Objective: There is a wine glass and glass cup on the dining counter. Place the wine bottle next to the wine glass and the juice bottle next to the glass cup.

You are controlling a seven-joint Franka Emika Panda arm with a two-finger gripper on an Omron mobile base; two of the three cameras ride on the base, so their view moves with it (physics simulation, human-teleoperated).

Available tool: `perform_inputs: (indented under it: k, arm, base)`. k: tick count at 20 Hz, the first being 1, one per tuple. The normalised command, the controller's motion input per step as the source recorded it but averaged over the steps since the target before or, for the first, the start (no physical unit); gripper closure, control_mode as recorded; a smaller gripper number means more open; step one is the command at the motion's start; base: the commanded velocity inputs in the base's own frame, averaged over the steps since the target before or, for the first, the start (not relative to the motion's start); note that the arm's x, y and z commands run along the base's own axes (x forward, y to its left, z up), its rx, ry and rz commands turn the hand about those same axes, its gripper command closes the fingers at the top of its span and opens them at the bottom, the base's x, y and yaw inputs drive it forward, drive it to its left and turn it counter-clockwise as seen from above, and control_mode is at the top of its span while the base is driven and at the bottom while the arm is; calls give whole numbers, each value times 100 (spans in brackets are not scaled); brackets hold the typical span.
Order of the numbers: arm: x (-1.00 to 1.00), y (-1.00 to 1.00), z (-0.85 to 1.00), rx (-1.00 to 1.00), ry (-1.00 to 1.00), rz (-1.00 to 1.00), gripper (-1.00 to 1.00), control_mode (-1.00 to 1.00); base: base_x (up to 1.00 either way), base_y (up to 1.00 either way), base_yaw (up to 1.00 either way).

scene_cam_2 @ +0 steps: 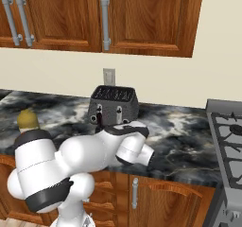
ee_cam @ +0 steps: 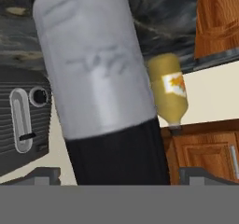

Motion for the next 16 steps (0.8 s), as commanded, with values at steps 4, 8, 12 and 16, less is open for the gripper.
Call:
perform_inputs:
  k: [4, 8, 12, 16]
  arm:
    - [2, 21, -18, -3, 12, 0, 100, -100]
    - [2, 4, -8, -5, 11, 0, 100, -100]
    - [-53, -1, 86, 0, -9, -2, 100, -100]
    - [-80, 0, 100, 0, -18, -2, 100, -100]
  base:
    - [0, 0, 0]
    - [0, 0, 0]
    - [0, 0, 0]
    - [0, 0, 0]
